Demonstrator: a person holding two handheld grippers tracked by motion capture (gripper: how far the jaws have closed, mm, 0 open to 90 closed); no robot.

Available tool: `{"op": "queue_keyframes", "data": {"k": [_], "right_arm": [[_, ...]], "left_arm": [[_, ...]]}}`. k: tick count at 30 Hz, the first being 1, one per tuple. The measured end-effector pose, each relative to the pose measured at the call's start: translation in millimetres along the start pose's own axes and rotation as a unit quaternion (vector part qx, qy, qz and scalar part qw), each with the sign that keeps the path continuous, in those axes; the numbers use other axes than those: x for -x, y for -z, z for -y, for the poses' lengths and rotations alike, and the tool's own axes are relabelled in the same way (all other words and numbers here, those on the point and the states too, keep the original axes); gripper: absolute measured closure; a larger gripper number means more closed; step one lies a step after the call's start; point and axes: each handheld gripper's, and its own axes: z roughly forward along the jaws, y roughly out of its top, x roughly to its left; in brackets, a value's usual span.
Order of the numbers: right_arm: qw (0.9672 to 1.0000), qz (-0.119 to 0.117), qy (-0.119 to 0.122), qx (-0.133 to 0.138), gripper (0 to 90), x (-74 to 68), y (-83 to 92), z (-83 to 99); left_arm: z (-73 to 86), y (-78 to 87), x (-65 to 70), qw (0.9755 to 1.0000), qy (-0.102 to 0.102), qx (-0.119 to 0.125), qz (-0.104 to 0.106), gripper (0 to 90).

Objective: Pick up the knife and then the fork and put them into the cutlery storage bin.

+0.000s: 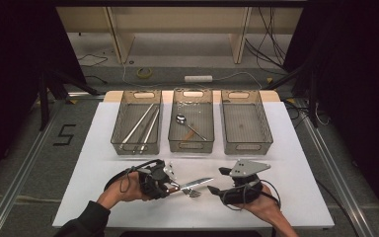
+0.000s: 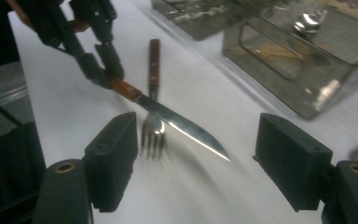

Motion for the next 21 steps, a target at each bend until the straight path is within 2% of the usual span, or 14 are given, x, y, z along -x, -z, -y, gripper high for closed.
{"op": "queue_keyframes", "data": {"k": [8, 13, 18, 21], "right_arm": [[0.9983, -0.013, 0.055, -0.016, 30.4, -19.5, -18.0, -6.6], [0.9953, -0.014, 0.092, -0.024, 30.5, -30.8, -25.4, -8.4], [0.9905, -0.015, 0.131, -0.038, 32.3, -41.4, -33.5, -8.5], [0.9865, -0.015, 0.157, -0.044, 33.2, -47.5, -36.7, -8.1]], "left_arm": [[-11.6, 4.7, 11.9, 0.9998, -0.003, 0.002, 0.017, 75.7], [-20.9, 7.0, 18.1, 0.9994, -0.003, 0.006, 0.034, 75.7], [-28.4, 8.5, 21.5, 0.9989, -0.006, 0.003, 0.045, 75.7], [-32.2, 8.7, 24.9, 0.9986, -0.008, 0.0, 0.051, 75.7]]}}
